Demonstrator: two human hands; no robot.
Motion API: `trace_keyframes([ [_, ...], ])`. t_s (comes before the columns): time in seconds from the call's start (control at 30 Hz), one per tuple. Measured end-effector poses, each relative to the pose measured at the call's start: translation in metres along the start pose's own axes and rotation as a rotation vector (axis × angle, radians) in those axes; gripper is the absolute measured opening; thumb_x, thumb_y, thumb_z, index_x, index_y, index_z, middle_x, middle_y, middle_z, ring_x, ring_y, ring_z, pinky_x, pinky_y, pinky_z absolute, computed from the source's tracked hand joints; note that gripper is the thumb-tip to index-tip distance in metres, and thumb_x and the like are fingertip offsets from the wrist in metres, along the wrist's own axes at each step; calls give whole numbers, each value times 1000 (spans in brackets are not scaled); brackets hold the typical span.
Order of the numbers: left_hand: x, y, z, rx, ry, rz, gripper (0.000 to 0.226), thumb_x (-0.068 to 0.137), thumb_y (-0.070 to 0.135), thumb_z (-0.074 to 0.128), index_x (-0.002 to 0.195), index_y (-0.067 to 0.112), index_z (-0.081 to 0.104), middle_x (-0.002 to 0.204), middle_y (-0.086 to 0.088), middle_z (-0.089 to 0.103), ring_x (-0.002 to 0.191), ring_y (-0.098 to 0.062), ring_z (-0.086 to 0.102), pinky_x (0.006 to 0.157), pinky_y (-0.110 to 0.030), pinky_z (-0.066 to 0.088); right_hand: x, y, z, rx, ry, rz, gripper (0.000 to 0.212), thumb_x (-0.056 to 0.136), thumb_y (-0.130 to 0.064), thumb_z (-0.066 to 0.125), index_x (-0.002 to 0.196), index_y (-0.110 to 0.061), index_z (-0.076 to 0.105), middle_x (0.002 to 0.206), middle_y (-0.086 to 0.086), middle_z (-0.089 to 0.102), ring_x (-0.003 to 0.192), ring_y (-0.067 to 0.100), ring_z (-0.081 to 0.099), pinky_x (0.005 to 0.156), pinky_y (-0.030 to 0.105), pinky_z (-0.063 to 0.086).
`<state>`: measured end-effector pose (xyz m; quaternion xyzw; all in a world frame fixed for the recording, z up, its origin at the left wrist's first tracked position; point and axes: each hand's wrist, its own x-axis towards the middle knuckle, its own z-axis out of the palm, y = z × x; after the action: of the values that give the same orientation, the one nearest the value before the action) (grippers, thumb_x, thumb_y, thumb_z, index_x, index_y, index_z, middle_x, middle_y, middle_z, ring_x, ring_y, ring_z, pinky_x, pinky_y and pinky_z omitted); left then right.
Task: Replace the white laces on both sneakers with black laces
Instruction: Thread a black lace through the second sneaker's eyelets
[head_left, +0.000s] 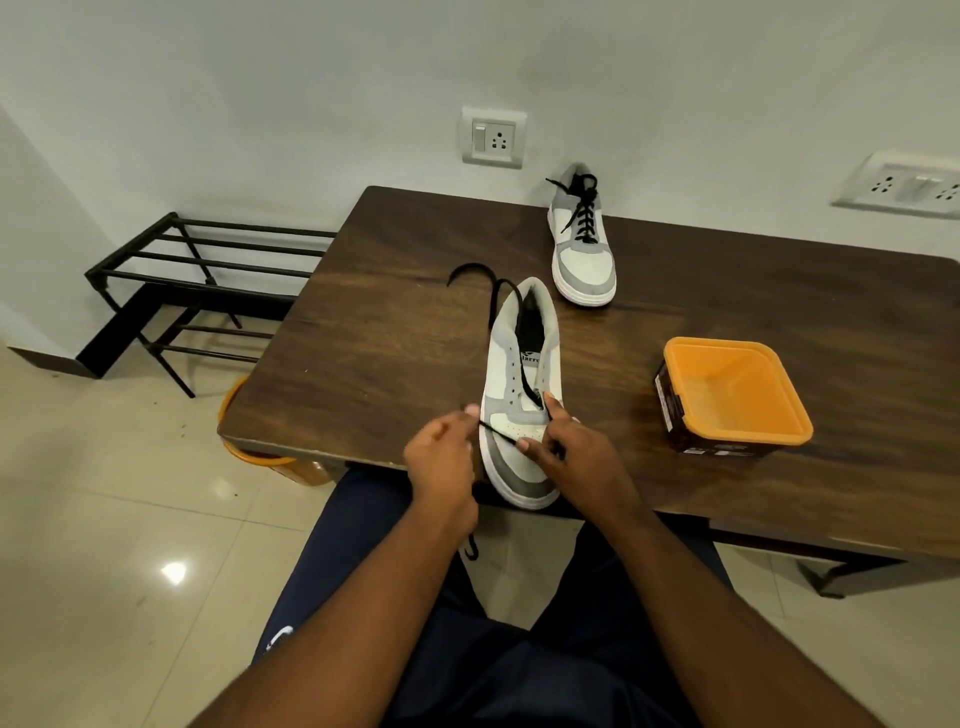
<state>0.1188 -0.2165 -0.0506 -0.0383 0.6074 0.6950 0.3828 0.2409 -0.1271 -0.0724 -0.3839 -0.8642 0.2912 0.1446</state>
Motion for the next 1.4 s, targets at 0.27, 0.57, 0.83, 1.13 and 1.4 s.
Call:
trace_keyframes([
  [0.27, 31, 100, 69, -92, -117, -119, 33, 102, 40, 44, 76, 23, 57, 62, 8, 49, 52, -8, 35, 51, -25, 30, 4, -16, -10, -102, -24, 110, 48, 103, -36, 40, 144, -11, 44, 140, 15, 53, 127, 34, 51, 99, 35, 42],
  [0.57, 17, 149, 70, 415, -502, 295, 30, 103, 25, 46, 93, 15, 72, 51, 9, 36, 45, -5, 28, 44, -20, 26, 17, -12, -9, 199, 157, 202, 39, 92, -28, 64, 128, -14, 58, 121, 9, 66, 113, 25, 61, 92, 33, 49],
  [0.83, 12, 112, 2, 934, -907, 156, 27, 95, 19, 58, 81, 3, 73, 48, -1, 30, 43, -10, 21, 45, -26, 19, 51, -37, -26, 214, 10, -204, 42, 83, -16, 72, 105, -50, 61, 155, -17, 20, 149, 15, 2, 115, 34, 5],
  [1.13, 78, 71, -63, 853, 3, 251, 30, 84, 22, 58, 58, 9, 64, 52, -6, 56, 50, -21, 54, 49, -26, 42, 46, -22, -69, 720, 3, 23, 11, 85, 1, 67, 82, -9, 70, 61, -5, 68, 54, 2, 56, 59, 15, 48],
  [1.4, 52, 33, -14, 1061, -415, 644, 53, 93, 45, 57, 143, 42, 41, 147, 5, 47, 139, -19, 38, 111, -50, 32, 42, -34, -53, 622, -146, 15, 18, 87, 8, 63, 98, -4, 68, 76, 6, 68, 51, 2, 56, 49, 16, 48],
])
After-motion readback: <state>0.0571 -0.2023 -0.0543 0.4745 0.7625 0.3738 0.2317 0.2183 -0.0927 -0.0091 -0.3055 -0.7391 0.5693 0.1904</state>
